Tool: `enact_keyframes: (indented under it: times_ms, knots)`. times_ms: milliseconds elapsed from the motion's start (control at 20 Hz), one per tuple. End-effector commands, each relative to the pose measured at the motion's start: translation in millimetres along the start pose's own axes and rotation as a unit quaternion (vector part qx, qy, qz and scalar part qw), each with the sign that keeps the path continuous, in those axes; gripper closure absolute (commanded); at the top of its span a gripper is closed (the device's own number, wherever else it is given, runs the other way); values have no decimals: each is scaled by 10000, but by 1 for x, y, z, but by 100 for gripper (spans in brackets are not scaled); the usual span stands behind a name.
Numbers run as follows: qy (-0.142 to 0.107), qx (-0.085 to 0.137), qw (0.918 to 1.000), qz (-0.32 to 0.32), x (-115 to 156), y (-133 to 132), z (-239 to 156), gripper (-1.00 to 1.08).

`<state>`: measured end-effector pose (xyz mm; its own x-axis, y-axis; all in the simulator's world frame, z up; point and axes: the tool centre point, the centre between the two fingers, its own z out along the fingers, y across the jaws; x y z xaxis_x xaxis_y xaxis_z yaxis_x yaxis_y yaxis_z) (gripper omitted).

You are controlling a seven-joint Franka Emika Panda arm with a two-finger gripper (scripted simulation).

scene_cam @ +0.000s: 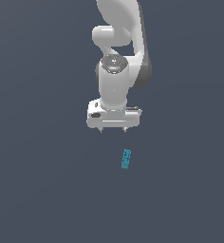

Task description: Pick up the object and move it to a goal position.

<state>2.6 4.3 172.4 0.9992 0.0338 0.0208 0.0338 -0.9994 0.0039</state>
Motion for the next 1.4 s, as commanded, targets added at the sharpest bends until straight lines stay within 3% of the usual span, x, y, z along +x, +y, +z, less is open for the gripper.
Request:
enact_keyframes:
  times_ms: [0, 400, 700, 1350]
  knots:
    - [0, 0, 10000, 0, 0, 0, 0, -92]
    - [-260, 96, 9996, -90, -13, -29, 14, -92]
    - [-257, 95, 9996, -62, -12, -29, 16, -92]
    - [-195, 63, 9977, 647, 26, -44, 52, -92]
